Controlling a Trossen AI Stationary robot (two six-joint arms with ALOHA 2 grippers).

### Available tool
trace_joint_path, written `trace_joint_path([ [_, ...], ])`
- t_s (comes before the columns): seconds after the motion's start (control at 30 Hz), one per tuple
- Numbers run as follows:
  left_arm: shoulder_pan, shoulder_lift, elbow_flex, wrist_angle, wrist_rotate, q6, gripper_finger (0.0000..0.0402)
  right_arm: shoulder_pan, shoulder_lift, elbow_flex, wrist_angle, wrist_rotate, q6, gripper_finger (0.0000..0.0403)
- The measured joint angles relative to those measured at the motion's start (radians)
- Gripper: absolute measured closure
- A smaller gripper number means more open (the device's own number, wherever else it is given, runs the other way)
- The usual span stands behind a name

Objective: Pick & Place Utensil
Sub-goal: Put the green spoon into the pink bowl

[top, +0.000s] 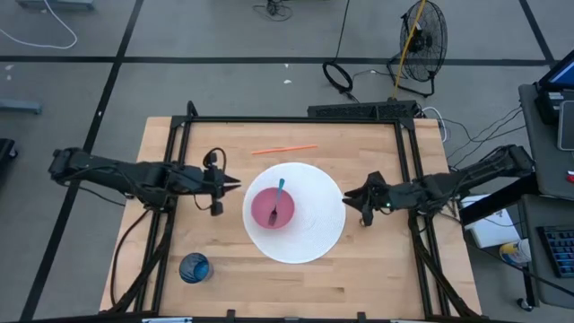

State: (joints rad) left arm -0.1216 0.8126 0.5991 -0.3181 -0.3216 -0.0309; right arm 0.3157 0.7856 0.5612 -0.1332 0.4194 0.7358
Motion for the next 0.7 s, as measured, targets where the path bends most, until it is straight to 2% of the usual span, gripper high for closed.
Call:
trace_joint_path([
  [0.23,0.004,-0.011,0.000,-0.003,0.000,-0.015,0.0339,0.000,0.075,0.268,-0.299,0.027,-0.054,0.0282],
  [0.53,0.004,-0.010,0.000,-0.013,-0.025,-0.024,0.0339,-0.068,0.367,0.474,-0.655,-0.030,0.167,0.0282],
  [0.7,0.004,-0.010,0.000,-0.016,-0.047,-0.031,0.0339,-0.119,0.503,0.522,-0.897,-0.032,0.293,0.0282],
])
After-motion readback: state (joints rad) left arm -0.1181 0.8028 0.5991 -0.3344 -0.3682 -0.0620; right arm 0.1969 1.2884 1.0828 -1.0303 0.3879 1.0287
